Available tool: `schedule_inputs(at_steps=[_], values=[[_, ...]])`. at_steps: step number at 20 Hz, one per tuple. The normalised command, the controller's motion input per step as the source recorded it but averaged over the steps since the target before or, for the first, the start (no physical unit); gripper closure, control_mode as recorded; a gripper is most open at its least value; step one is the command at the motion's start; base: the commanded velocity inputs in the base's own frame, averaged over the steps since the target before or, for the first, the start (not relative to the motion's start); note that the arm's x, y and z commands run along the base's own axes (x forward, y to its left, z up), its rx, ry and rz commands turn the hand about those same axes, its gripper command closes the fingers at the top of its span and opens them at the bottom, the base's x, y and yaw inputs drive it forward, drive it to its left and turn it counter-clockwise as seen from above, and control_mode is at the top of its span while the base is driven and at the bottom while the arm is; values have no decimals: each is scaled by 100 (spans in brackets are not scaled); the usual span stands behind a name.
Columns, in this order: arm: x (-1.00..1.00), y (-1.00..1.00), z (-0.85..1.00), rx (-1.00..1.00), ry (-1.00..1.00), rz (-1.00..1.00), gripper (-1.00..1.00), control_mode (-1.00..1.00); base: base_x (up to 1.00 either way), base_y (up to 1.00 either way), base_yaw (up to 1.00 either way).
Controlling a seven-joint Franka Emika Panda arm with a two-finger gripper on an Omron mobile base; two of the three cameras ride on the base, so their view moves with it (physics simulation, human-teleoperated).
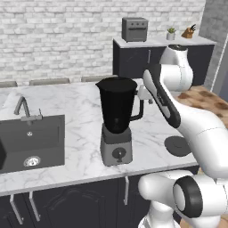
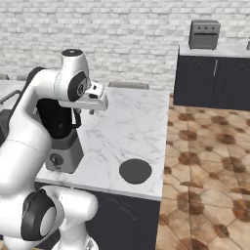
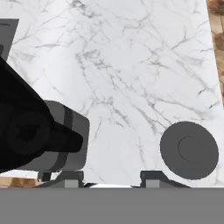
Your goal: Close the lid blender by securely placing the lid on top.
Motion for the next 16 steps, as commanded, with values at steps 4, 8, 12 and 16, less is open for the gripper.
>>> schedule_inputs(at_steps=[4, 8, 12, 16], values=[[-4, 0, -11, 0, 0, 0, -100, -100, 0, 0, 0], [-25, -21, -35, 2, 0, 0, -100, -100, 0, 0, 0], [-61, -91, -7, 12, -1, 0, -100, -100, 0, 0, 0], [-37, -100, -24, 14, 2, 0, -100, -100, 0, 0, 0]])
